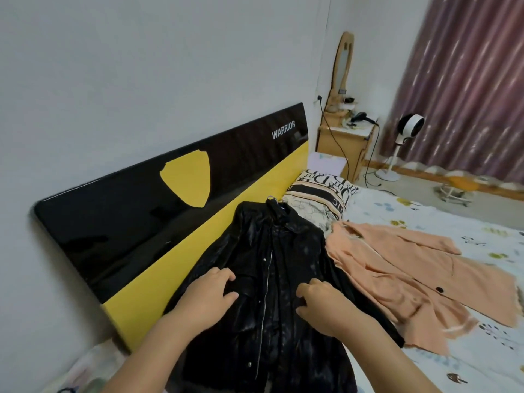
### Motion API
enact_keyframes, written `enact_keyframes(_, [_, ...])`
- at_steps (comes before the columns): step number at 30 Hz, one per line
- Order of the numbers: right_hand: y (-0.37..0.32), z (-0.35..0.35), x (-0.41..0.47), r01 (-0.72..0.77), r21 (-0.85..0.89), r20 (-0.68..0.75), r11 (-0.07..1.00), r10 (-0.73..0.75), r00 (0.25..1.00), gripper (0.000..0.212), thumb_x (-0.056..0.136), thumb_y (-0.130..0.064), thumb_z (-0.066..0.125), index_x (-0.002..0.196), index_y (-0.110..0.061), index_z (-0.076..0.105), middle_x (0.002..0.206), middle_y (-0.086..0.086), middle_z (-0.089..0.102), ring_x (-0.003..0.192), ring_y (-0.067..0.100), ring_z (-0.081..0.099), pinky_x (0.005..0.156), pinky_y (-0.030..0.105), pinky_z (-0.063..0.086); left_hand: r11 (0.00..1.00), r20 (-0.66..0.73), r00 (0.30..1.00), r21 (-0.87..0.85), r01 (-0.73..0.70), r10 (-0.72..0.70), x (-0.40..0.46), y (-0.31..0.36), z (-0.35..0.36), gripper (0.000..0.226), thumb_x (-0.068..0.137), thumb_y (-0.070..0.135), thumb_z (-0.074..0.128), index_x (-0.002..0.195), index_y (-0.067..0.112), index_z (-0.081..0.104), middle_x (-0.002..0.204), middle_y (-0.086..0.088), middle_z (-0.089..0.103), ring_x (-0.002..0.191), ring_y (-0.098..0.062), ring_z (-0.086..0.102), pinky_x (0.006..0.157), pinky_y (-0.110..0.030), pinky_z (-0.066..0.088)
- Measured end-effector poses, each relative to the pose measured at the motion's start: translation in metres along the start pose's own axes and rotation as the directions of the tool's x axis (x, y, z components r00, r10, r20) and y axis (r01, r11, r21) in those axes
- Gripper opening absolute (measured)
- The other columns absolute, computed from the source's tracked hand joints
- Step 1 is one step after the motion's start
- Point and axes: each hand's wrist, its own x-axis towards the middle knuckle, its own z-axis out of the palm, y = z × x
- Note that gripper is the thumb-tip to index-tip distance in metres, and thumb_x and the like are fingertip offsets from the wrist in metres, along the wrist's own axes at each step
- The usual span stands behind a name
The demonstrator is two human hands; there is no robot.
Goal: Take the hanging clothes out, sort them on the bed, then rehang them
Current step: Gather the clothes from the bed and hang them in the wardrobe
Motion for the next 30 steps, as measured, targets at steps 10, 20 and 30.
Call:
enact_keyframes(10, [0.040, -0.022, 0.117, -0.111, 0.056, -0.012, 0.992, 0.112, 0.994, 0.035, 0.096, -0.026, 0.046, 0.127, -0.011, 0.048, 0.128, 0.012, 0.047, 0.119, 0.031, 0.045, 0.096, 0.037, 0.041, 0.992, 0.081, 0.994, 0.092, -0.081, 0.074, 0.132, -0.008, -0.014, 0.037, 0.094, 0.034, 0.049, 0.129, 0.025, 0.044, 0.124, 0.007, 0.047, 0.104, -0.012, 0.053, 0.088, -0.026, 0.046])
enact_keyframes(20, [0.115, -0.031, 0.282, -0.114, 0.128, -0.035, 0.985, 0.119, 0.992, 0.033, 0.093, -0.019, 0.045, 0.124, -0.012, 0.050, 0.123, 0.012, 0.049, 0.114, 0.030, 0.048, 0.089, 0.032, 0.041, 0.992, 0.091, 0.996, 0.125, -0.014, 0.003, 0.283, -0.010, 0.016, 0.033, 0.095, 0.032, 0.046, 0.128, 0.025, 0.045, 0.126, 0.007, 0.049, 0.109, -0.011, 0.052, 0.090, -0.026, 0.046])
enact_keyframes(30, [0.187, -0.011, 0.476, -0.148, 0.133, 0.027, 0.980, 0.146, 0.989, 0.041, 0.096, -0.034, 0.045, 0.128, -0.009, 0.039, 0.130, 0.014, 0.042, 0.120, 0.033, 0.042, 0.096, 0.039, 0.040, 0.958, -0.040, 0.996, 0.272, 0.088, -0.081, 0.453, -0.022, 0.068, 0.037, 0.097, 0.031, 0.040, 0.133, 0.024, 0.038, 0.132, 0.005, 0.043, 0.123, -0.014, 0.041, 0.100, -0.027, 0.039])
